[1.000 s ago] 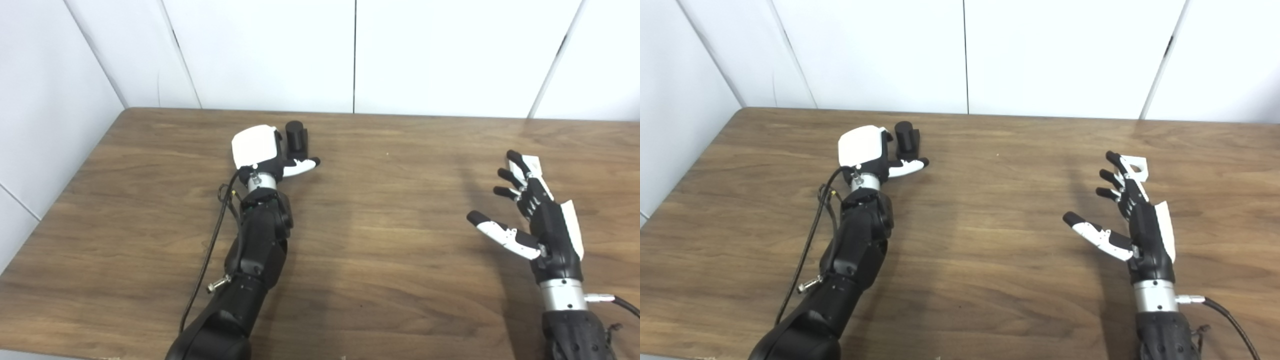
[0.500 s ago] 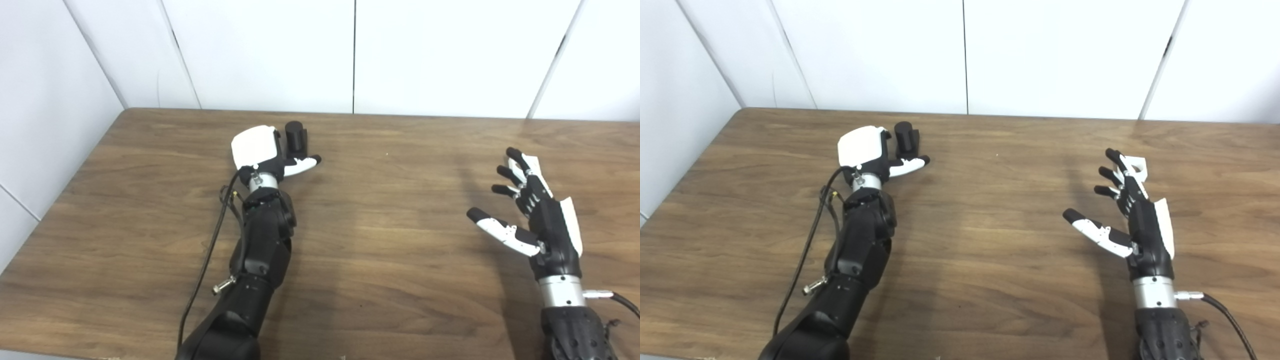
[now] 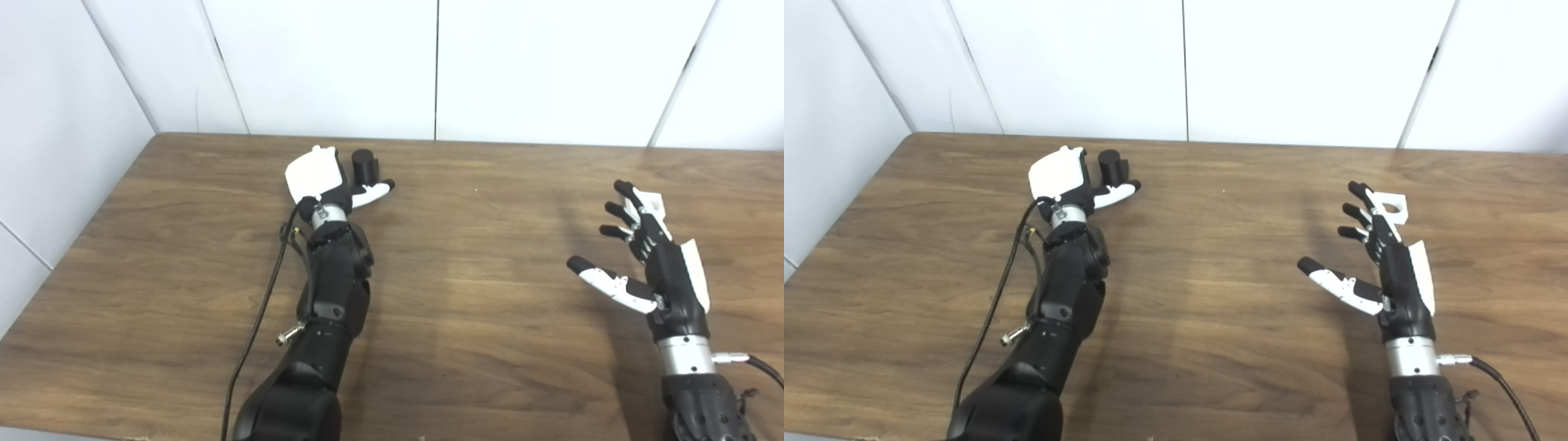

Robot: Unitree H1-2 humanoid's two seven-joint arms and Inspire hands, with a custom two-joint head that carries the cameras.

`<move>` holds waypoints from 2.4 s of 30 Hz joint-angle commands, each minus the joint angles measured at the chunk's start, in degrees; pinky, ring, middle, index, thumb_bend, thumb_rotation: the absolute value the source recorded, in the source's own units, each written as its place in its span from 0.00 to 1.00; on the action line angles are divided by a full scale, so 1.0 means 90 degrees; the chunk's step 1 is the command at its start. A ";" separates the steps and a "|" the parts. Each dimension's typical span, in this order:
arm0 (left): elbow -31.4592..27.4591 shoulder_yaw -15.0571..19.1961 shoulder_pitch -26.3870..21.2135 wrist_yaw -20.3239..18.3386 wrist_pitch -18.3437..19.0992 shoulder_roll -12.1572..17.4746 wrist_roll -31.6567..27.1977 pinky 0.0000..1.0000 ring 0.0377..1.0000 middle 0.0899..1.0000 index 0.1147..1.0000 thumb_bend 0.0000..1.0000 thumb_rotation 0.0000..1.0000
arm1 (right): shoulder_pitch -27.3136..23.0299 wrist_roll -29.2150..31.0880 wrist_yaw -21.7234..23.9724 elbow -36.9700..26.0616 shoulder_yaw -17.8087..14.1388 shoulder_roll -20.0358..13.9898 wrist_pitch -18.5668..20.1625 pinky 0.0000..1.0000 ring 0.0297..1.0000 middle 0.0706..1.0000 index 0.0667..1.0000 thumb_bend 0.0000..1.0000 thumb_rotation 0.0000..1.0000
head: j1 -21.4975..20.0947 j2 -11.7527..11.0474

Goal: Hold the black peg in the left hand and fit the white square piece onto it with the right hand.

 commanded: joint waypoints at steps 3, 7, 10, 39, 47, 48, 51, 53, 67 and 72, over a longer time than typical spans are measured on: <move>0.0597 0.0123 0.0046 -0.0077 0.0085 -0.0180 -0.0399 0.83 0.93 0.96 0.86 0.96 0.70 | -0.0083 -0.0025 -0.0013 -0.0092 0.0006 -0.0017 -0.0239 0.75 0.87 0.96 0.89 0.63 0.24 | -0.0043 0.0017; 0.0917 0.0075 -0.0105 0.0222 0.0084 -0.0096 -0.0529 0.79 0.91 0.94 0.83 0.93 0.68 | -0.0034 -0.0005 -0.0006 -0.0157 0.0002 -0.0013 -0.0226 0.75 0.87 0.97 0.90 0.62 0.22 | -0.0074 0.0042; 0.1123 -0.0080 -0.0169 0.0437 0.0083 0.0000 -0.0571 0.73 0.87 0.90 0.78 0.91 0.62 | -0.0017 -0.0068 -0.0042 -0.0169 -0.0016 -0.0036 -0.0275 0.74 0.86 0.97 0.90 0.62 0.23 | -0.0082 0.0051; 0.0804 -0.2075 0.0287 -0.0008 0.0081 0.1046 -0.2157 0.68 0.77 0.73 0.48 0.84 0.39 | 0.0044 -0.0149 -0.0076 -0.0196 -0.0083 -0.0051 -0.0332 0.71 0.84 0.95 0.88 0.63 0.28 | -0.0090 0.0145; -0.0301 -0.2398 0.0591 -0.1022 -0.0109 0.1493 -0.2910 0.80 0.83 0.81 0.52 0.82 0.37 | 0.0018 -0.0136 -0.0062 -0.0173 -0.0089 -0.0083 -0.0383 0.70 0.84 0.95 0.88 0.62 0.28 | -0.0138 0.0155; -0.0423 -0.2412 0.0632 -0.1111 -0.0217 0.1550 -0.3072 0.82 0.85 0.83 0.52 0.81 0.35 | 0.0017 -0.0137 -0.0061 -0.0183 -0.0093 -0.0086 -0.0365 0.71 0.84 0.94 0.88 0.62 0.28 | -0.0146 0.0149; -0.0799 -0.2379 0.0755 -0.1328 -0.0498 0.1688 -0.3560 0.81 0.88 0.86 0.47 0.82 0.31 | 0.0023 -0.0149 -0.0055 -0.0256 -0.0107 -0.0081 -0.0262 0.71 0.84 0.94 0.87 0.63 0.28 | -0.0159 0.0151; -0.1152 -0.2339 0.0838 -0.1566 -0.0535 0.1746 -0.3901 0.81 0.89 0.87 0.44 0.75 0.25 | 0.0026 -0.0172 -0.0049 -0.0292 -0.0109 -0.0089 -0.0223 0.71 0.84 0.95 0.88 0.62 0.29 | -0.0158 0.0152; -0.2793 -0.2540 0.1266 -0.3012 -0.1223 0.2535 -0.5644 0.89 0.92 0.87 0.42 0.52 0.08 | -0.0013 -0.0153 -0.0013 -0.0373 -0.0139 -0.0121 -0.0144 0.71 0.85 0.95 0.87 0.62 0.28 | -0.0251 0.0154; -0.2970 -0.2605 0.1420 -0.3009 -0.1450 0.2676 -0.5761 0.85 0.90 0.87 0.42 0.52 0.07 | -0.0010 -0.0136 0.0013 -0.0388 -0.0146 -0.0145 -0.0161 0.72 0.85 0.95 0.88 0.61 0.25 | -0.0239 0.0163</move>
